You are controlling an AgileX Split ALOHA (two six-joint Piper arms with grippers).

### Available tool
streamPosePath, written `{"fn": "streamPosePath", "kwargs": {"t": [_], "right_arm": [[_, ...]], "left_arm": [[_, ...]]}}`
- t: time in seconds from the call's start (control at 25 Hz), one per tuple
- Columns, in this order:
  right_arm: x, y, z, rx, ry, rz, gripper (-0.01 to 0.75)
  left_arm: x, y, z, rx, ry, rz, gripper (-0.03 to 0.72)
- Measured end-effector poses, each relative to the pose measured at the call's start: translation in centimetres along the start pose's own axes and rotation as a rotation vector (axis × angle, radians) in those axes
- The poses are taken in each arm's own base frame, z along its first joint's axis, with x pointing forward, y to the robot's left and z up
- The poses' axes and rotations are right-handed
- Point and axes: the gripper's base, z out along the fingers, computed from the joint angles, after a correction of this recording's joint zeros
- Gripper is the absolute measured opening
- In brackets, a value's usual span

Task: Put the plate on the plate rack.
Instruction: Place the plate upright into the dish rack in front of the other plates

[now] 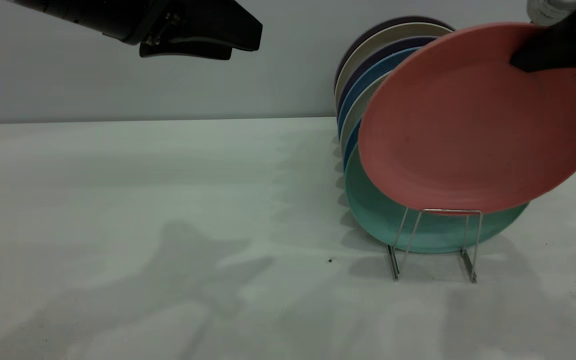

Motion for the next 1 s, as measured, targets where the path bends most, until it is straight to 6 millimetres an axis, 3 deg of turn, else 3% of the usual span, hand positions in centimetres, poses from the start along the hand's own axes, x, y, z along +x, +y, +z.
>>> {"fn": "streamPosePath", "kwargs": {"t": [0.6,0.88,1.0], "right_arm": [[0.9,0.5,2.0,-0.017,0.055,0.01,0.065],[-1.2,1.4,3.6,-0.052,0.021,-0.03,0.065],[-1.1,2.2,4.7,-0.082,0.038,-0.024,0.065]], "left_arm": [[0.0,0.0,0.0,-0.001,-0.002,-0.001,0.473],[0.0,0.2,0.0,-0.018,-0.005,0.0,0.452],[0.0,0.2,0.0,-0.019,-0.005,0.002,0.448]]}}
